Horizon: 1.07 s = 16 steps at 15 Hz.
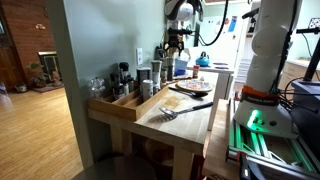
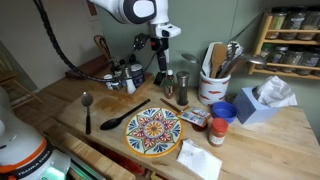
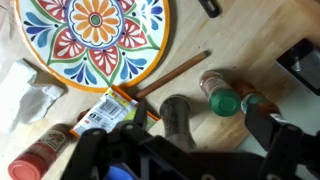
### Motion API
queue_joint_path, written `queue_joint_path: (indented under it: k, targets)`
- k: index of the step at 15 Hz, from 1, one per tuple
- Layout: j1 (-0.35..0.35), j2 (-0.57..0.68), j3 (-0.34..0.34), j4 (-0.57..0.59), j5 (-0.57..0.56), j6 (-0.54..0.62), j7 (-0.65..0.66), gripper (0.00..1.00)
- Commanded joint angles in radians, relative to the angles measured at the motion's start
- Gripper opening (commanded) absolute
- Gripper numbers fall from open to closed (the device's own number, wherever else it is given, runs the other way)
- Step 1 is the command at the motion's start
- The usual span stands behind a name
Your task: Pick up the black pepper container and put it in the wooden tray
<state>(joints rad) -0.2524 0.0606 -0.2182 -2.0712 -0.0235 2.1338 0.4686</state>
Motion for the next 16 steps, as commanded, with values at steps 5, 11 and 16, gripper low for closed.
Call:
queue_joint_path:
  k: [5,11,16]
  targets:
    - [-0.012,0.107,-0.054,0.083,0.065,0.048,0.016,1.00]
    - [0.002,0.152,-0.065,0.095,0.054,0.141,0.069,1.00]
    - [0.016,0.184,-0.077,0.098,0.019,0.203,0.122,1.00]
